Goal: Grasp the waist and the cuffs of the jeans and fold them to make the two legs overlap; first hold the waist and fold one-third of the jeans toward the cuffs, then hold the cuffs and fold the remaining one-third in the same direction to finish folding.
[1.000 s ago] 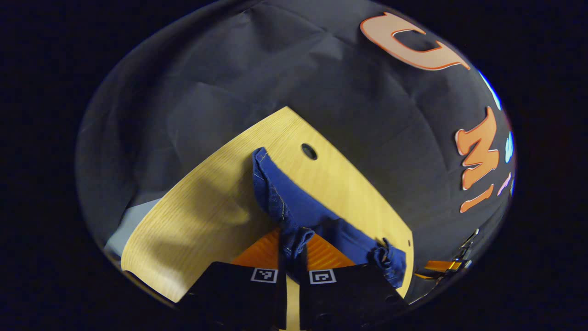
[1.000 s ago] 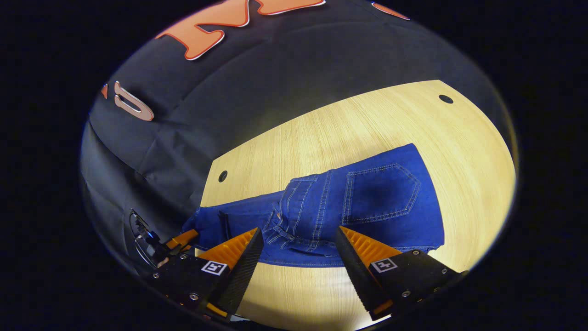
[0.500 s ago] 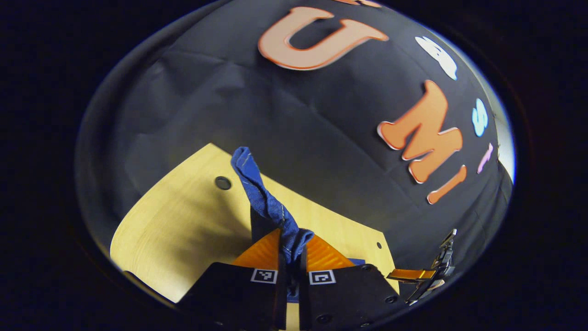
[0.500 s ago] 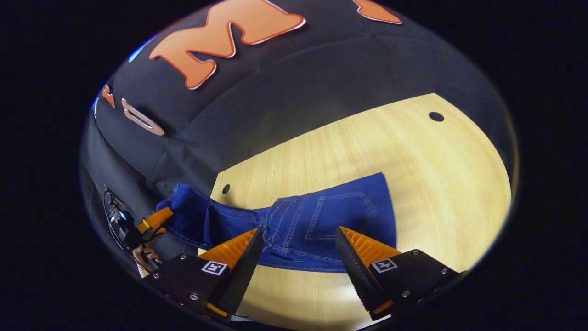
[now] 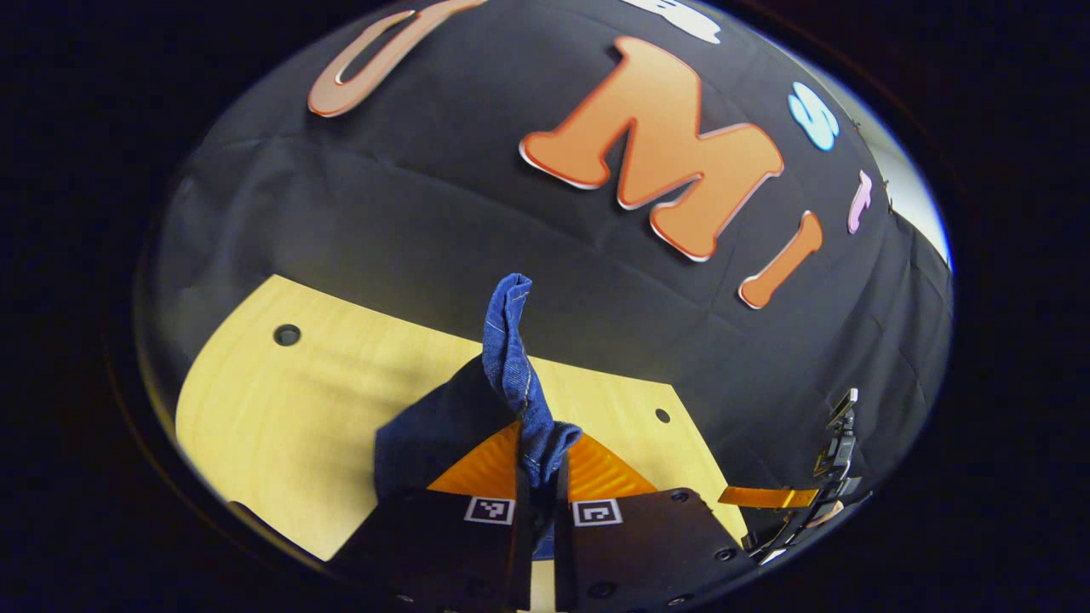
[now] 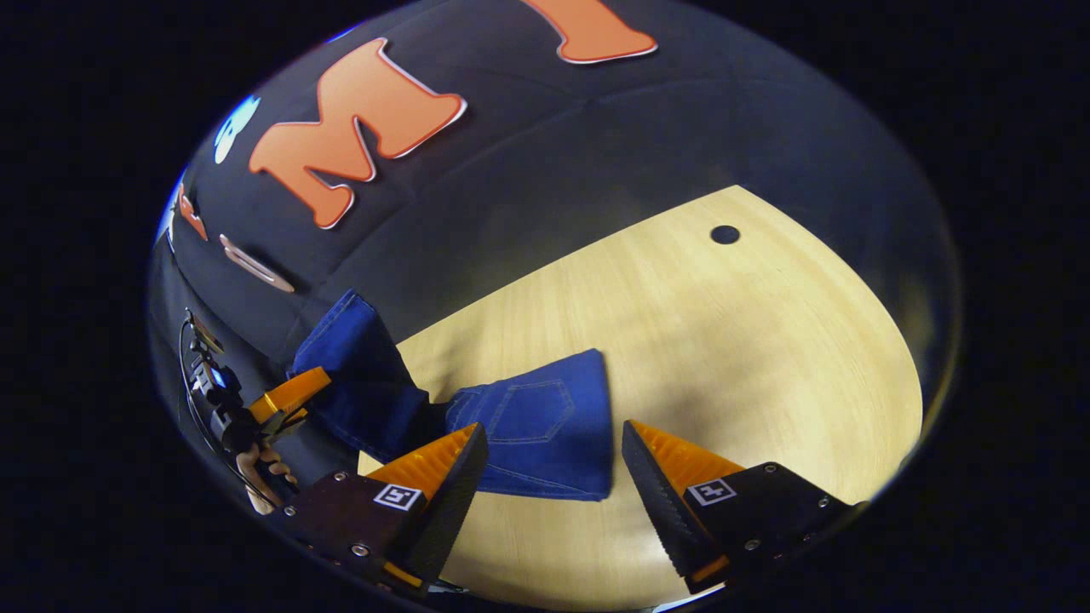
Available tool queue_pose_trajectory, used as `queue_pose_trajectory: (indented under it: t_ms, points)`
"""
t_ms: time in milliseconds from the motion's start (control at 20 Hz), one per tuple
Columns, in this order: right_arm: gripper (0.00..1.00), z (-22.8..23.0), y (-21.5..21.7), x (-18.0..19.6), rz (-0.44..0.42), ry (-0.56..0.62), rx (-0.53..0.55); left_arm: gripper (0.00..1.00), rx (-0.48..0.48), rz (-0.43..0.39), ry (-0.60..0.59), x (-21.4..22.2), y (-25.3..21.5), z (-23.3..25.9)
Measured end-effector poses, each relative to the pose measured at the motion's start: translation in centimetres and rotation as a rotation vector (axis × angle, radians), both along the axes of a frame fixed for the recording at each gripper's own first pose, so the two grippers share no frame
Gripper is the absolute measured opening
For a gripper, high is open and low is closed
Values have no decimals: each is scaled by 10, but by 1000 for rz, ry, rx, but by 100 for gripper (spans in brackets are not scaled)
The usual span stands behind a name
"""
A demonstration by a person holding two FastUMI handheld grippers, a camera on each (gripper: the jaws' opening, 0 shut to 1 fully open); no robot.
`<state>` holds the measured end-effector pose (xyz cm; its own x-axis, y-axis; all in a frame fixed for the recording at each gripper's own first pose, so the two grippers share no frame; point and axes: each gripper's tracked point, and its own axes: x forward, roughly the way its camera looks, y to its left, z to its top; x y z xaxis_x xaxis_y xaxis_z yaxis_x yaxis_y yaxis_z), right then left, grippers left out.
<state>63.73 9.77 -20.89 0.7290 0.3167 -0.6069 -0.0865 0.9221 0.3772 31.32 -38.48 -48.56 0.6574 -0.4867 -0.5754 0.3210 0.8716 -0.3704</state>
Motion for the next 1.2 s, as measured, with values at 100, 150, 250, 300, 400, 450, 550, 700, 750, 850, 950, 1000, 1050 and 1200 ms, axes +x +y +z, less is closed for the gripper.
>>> queue_pose_trajectory:
  t_ms: [100,150,250,300,400,450,550,700,750,850,950,1000,1050,1200]
  points:
    - [98,-3,-26,-9,-23,5,-6,11,61,-44,11,-10,-39,-29]
    - [98,-4,-37,-12,-35,8,-12,11,109,-69,9,-15,-56,-45]
    - [98,-5,-52,-16,-57,9,-20,11,220,-121,6,-28,-80,-70]
    - [98,-6,-57,-18,-62,10,-21,11,271,-142,-1,-37,-90,-79]
    - [98,-10,-73,-27,-72,14,-29,11,366,-185,-7,-51,-104,-99]
    - [98,-11,-79,-29,-77,14,-33,11,403,-207,-1,-58,-111,-111]
    - [98,-11,-89,-32,-85,16,-30,11,467,-236,14,-75,-121,-139]
    - [98,-16,-98,-36,-90,26,-36,11,545,-258,10,-93,-130,-167]
    - [98,-19,-102,-38,-93,30,-43,11,564,-267,11,-101,-130,-174]
    - [98,-22,-108,-40,-95,36,-50,11,618,-293,-9,-108,-129,-181]
    - [98,-21,-108,-40,-92,40,-34,11,658,-343,-13,-112,-129,-189]
    - [98,-21,-106,-40,-89,39,-29,11,643,-376,3,-119,-133,-192]
    - [98,-22,-106,-40,-87,39,-32,28,625,-388,15,-127,-142,-194]
    - [98,-23,-102,-38,-81,44,-33,51,569,-395,58,-141,-148,-197]
